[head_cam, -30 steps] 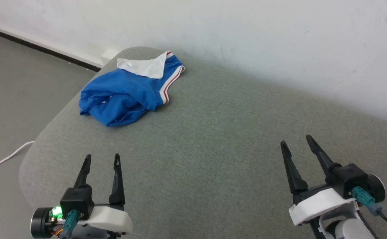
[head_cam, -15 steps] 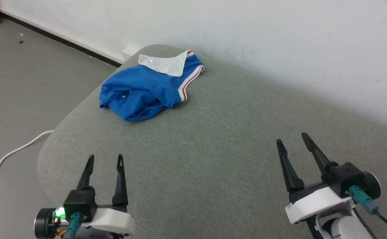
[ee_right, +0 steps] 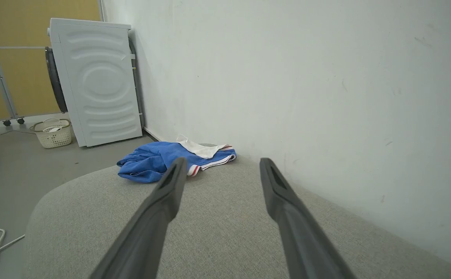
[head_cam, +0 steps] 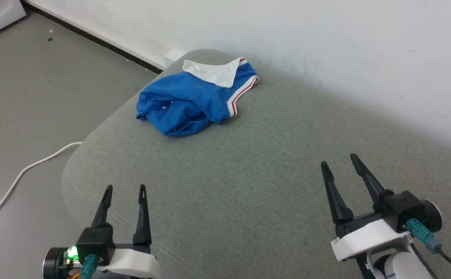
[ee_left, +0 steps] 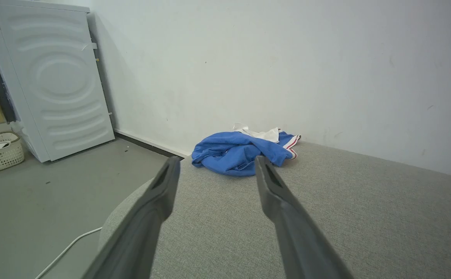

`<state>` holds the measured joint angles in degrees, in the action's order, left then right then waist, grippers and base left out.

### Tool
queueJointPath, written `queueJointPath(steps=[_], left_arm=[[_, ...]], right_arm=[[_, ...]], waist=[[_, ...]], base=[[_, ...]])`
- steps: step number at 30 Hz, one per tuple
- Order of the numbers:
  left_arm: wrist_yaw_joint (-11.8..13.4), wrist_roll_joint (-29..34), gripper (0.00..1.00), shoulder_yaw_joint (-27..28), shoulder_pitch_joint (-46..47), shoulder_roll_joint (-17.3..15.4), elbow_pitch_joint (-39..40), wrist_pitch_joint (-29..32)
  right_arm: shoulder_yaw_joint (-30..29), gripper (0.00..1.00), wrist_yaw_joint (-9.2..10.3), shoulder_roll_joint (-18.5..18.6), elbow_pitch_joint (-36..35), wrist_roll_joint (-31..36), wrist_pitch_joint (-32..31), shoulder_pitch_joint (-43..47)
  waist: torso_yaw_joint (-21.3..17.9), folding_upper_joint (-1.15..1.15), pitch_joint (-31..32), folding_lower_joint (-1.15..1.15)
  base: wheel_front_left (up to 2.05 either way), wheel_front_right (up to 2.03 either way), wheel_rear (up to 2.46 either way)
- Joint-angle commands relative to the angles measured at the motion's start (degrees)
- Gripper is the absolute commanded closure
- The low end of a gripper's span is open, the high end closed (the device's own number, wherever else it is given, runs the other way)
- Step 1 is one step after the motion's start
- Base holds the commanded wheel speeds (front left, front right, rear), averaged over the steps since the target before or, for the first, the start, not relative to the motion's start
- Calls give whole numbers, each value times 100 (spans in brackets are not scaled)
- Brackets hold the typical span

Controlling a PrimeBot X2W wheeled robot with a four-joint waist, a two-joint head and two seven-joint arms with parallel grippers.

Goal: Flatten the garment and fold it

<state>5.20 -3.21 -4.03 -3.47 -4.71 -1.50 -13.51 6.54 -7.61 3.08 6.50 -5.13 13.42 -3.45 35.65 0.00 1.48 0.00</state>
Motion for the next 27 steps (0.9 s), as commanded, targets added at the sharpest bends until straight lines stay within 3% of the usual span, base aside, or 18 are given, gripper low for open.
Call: queueJointPath(steps=[1,8,22,27], left_arm=[[57,-29,0,-31,-76,-14,-35,-64],[68,-33,0,-60,-102,-30,-90,-148],[55,-100,0,-57,-23,2,29,-149],[-146,-347,0,-93,441,36,410,-149]], right_arm=[[18,0,11,-19,35,-26,73,-89],[44,0,12,-21,61,-38,156,-79],[-1,0,12,-21,-66,51,112,-55],[-165,0,12,-21,-344,154,-53,-12]], waist=[[75,0,-9,0],[252,0,13,0],[210,0,-35,0],[215,0,-238,0]], base=[[0,0,0],[0,0,0],[0,0,0],[0,0,0]])
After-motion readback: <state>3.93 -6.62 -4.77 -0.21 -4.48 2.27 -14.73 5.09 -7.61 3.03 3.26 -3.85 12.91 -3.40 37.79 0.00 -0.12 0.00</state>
